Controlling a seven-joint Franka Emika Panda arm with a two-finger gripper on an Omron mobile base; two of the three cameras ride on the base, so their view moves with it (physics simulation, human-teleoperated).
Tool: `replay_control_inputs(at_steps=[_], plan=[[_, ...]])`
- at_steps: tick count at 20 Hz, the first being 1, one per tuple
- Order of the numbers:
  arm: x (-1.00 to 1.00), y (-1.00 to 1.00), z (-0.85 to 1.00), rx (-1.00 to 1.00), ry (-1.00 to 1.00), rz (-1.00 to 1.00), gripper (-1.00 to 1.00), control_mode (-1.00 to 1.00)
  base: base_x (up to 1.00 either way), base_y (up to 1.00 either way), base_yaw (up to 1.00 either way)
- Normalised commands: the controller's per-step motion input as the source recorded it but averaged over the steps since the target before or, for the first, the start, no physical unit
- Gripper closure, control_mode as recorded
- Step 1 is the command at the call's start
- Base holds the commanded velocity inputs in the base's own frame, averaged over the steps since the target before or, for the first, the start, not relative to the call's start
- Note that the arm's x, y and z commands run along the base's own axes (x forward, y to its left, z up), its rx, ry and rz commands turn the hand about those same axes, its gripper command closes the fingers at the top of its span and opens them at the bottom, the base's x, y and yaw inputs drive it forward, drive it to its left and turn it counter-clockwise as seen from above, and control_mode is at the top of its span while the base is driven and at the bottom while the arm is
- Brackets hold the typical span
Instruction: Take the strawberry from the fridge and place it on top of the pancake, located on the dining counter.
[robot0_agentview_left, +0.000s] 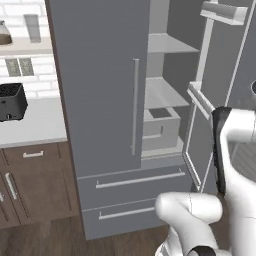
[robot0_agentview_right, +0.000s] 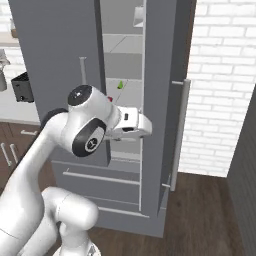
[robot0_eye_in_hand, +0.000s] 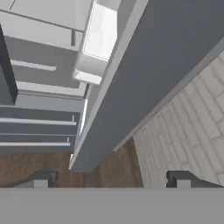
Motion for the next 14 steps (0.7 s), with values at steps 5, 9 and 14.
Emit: replay_control_inputs(at_steps=[5, 9, 14], plan=[[0.95, 0.99, 0.00, -0.52, 0.43, -0.10, -1.00, -1.00, 0.00, 0.00, 0.00], [1.00, 0.54, 0.00, -0.48, 0.58, -0.01, -1.00, -1.00, 0.00, 0.00, 0.00], [1.00, 0.17, 0.00, -0.35, 0.73, 0.00, -1.00, -1.00, 0.00, 0.00, 0.00]])
